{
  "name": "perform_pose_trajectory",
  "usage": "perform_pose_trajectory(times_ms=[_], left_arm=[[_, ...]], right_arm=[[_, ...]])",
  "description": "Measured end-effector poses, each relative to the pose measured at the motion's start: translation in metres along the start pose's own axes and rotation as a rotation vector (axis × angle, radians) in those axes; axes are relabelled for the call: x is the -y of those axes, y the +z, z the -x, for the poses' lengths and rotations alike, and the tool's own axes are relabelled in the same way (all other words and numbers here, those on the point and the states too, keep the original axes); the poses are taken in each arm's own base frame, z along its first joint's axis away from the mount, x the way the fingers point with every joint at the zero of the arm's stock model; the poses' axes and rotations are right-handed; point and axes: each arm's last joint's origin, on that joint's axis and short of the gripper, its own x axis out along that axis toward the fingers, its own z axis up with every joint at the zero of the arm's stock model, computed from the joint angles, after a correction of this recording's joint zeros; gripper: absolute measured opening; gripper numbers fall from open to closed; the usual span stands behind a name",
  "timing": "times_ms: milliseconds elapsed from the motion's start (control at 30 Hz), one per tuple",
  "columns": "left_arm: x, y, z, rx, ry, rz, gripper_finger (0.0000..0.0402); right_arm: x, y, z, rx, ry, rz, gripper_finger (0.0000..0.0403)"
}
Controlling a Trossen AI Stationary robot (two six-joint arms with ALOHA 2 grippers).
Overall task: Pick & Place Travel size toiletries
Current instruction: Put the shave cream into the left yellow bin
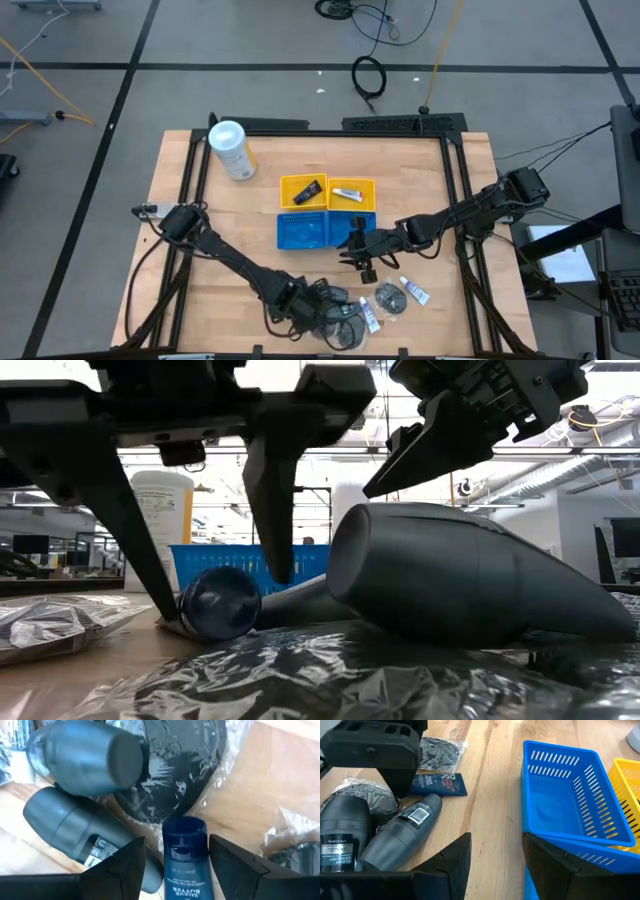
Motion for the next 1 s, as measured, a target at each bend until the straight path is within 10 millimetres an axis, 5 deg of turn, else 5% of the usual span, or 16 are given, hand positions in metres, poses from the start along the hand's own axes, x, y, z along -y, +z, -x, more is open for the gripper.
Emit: perform_pose_trajectory(times_ms=[367, 633, 1000], left_arm=[[-0.002, -0.004, -0.016, 0.014, -0.056, 0.067, 0.0209], [-0.001, -0.005, -0.016, 0.015, -0.080, 0.066, 0.0108], [-0.002, -0.004, -0.013, 0.015, -0.074, 0.101, 0.0108]], right_arm=[[0.000, 0.000, 0.000, -0.001, 0.000, 0.001, 0.0171], [0.000, 0.000, 0.000, -0.001, 0.000, 0.003, 0.0171], [0.000, 0.000, 0.000, 0.000, 0.000, 0.003, 0.0171]])
